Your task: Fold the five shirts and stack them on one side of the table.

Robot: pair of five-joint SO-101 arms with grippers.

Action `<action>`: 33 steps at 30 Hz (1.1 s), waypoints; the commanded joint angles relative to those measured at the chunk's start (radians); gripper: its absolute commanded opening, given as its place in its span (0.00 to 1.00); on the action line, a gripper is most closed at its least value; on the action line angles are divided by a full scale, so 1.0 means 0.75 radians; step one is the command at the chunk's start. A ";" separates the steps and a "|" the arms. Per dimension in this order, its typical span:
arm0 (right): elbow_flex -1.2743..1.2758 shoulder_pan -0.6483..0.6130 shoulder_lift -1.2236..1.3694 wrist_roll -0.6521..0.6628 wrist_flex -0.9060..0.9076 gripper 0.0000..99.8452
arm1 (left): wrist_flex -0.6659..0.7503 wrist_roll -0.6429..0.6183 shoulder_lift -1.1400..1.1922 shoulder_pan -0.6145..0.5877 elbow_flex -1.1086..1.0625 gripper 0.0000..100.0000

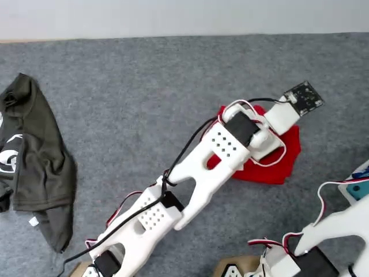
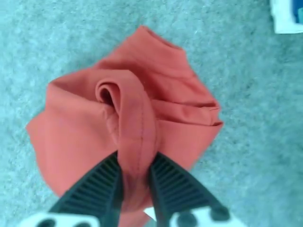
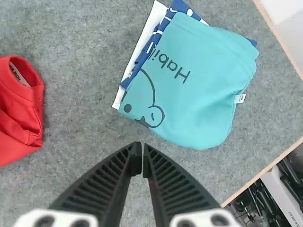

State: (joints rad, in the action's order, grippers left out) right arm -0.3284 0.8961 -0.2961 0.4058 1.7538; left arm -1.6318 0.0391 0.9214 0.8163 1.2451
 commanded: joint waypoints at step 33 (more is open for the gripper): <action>0.027 -0.034 -0.101 0.016 0.050 0.01 | -0.151 -0.023 -0.147 -0.317 0.289 0.18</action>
State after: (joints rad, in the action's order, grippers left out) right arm -0.3284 0.8961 -0.3376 0.4074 1.7538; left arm -1.7254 0.0299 0.8784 0.6414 1.4293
